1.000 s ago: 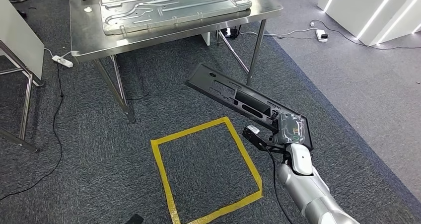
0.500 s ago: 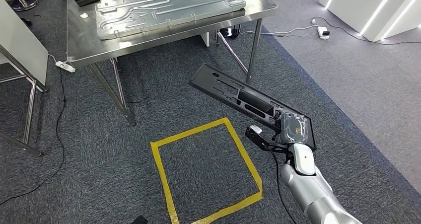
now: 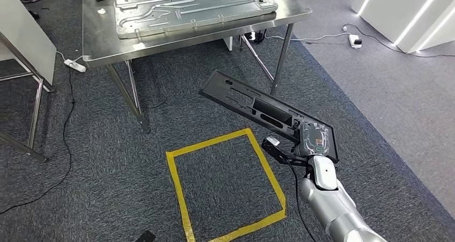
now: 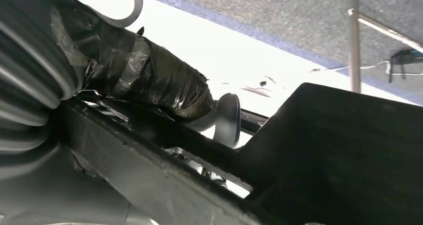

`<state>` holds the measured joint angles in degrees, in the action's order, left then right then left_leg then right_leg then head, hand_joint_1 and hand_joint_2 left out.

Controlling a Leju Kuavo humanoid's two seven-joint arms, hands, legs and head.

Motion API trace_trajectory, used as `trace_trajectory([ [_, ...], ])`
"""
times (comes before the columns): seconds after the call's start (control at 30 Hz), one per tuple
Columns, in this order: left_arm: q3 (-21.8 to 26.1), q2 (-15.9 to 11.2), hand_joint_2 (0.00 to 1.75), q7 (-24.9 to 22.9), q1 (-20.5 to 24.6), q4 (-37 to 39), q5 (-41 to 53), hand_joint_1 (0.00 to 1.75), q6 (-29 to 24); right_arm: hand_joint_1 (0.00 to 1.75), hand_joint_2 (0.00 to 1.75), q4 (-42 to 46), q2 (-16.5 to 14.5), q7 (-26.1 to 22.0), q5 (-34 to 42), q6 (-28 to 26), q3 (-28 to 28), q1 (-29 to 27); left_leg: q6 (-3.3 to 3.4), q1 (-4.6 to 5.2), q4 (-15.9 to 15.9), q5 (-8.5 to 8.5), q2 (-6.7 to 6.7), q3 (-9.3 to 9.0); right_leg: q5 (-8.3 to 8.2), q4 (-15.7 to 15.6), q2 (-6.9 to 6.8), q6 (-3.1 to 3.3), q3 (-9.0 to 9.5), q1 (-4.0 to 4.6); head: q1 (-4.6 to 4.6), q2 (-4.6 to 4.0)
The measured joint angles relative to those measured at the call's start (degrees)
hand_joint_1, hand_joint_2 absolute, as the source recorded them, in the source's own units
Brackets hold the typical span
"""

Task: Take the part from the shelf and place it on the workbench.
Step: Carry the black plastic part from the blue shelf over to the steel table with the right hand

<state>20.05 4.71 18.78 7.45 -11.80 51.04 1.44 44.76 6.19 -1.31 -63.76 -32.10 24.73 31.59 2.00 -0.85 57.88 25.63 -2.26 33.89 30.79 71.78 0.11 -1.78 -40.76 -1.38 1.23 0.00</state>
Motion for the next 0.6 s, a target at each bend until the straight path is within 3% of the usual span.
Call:
trace_trajectory([
  [0.07,0.0,0.0,1.75,0.0,0.0,0.0,0.0,0.00,0.0,1.75,1.75,-0.1,0.0,0.0,0.0,-0.1,0.0,0.1,-0.54,-0.05,0.5,0.30,-0.96,0.18,-3.29,-8.0,1.76,0.00,3.81,-0.32,-0.01,0.00],
  [0.1,0.0,0.0,1.75,0.0,0.1,0.0,0.0,0.00,0.0,1.75,1.75,-0.1,0.1,0.0,0.0,-0.1,0.0,0.2,-0.89,-0.04,0.7,0.38,-1.39,0.40,-3.99,-10.6,2.61,0.03,5.10,-0.38,-0.01,0.00],
  [0.13,-0.1,0.0,1.75,0.0,0.1,0.0,0.0,0.00,0.0,1.75,1.75,-0.1,0.1,0.0,0.0,-0.2,0.0,0.1,-1.25,-0.04,0.8,0.37,-1.80,0.62,-3.97,-11.8,3.24,0.08,5.68,-0.33,0.01,0.00],
  [0.2,-0.1,0.0,1.75,0.0,0.1,0.0,0.0,0.00,0.0,1.75,1.75,-0.1,0.0,0.0,0.0,-0.3,0.0,0.1,-1.99,-0.15,0.6,0.16,-2.66,0.85,-3.89,-12.0,2.70,0.55,5.88,-0.20,0.03,0.00],
  [0.27,-0.1,0.0,1.75,0.0,0.0,0.0,0.0,0.00,0.0,1.75,1.75,0.0,-0.1,0.0,0.0,-0.3,-0.1,0.1,-2.59,-0.20,1.6,0.85,-1.79,1.34,-4.05,-12.5,1.71,1.44,6.22,-0.31,0.04,0.00],
  [0.3,-0.1,-0.1,1.75,0.0,-0.1,0.0,0.1,0.00,0.0,1.75,1.75,0.0,-0.2,0.0,0.0,-0.4,-0.1,0.2,-2.81,-0.17,3.5,2.01,-0.74,2.19,-4.13,-12.8,1.22,1.89,6.41,-0.37,0.06,0.00],
  [0.37,-0.1,-0.1,1.75,0.0,0.0,0.0,0.1,0.00,0.0,1.75,1.75,0.0,-0.2,0.1,0.0,-0.4,-0.1,0.3,-3.10,-0.16,10.8,5.60,1.28,5.56,-4.07,-12.9,0.32,2.46,6.60,-0.07,0.09,0.00],
  [0.43,-0.1,-0.1,1.75,0.0,0.0,0.0,0.1,0.00,0.0,1.75,1.75,0.0,-0.2,0.1,0.0,-0.4,-0.1,0.2,-3.21,-0.23,17.1,7.59,1.77,8.68,-3.94,-12.9,-0.40,2.65,6.69,0.23,0.09,0.00],
  [0.47,-0.1,-0.1,1.75,0.0,0.0,0.0,0.1,0.00,0.0,1.75,1.75,0.0,-0.2,0.1,0.0,-0.4,-0.1,0.2,-3.16,-0.24,17.3,6.93,1.82,8.82,-3.87,-12.9,-0.63,2.67,6.79,0.32,0.09,0.00],
  [0.5,-0.1,-0.1,1.75,0.0,-0.1,0.0,0.1,0.00,0.0,1.75,1.75,0.0,-0.2,0.1,-0.1,-0.4,-0.1,0.1,-3.01,-0.23,15.0,5.25,1.85,7.76,-3.78,-12.9,-0.80,2.65,6.94,0.39,0.10,0.00],
  [0.57,-0.1,-0.1,1.75,0.0,-0.1,0.0,0.1,0.00,0.0,1.75,1.75,0.0,-0.3,0.0,-0.1,-0.4,-0.1,0.1,-2.34,-0.04,6.8,1.31,2.01,3.68,-3.52,-12.8,-1.06,2.43,7.32,0.56,0.08,0.00],
  [0.6,-0.1,-0.2,1.75,0.0,0.0,0.0,0.1,0.00,0.0,1.75,1.75,0.0,-0.3,0.0,0.0,-0.4,-0.1,0.2,-1.99,0.12,3.5,0.24,2.12,2.02,-3.41,-12.8,-1.15,2.23,7.38,0.67,0.09,0.00],
])
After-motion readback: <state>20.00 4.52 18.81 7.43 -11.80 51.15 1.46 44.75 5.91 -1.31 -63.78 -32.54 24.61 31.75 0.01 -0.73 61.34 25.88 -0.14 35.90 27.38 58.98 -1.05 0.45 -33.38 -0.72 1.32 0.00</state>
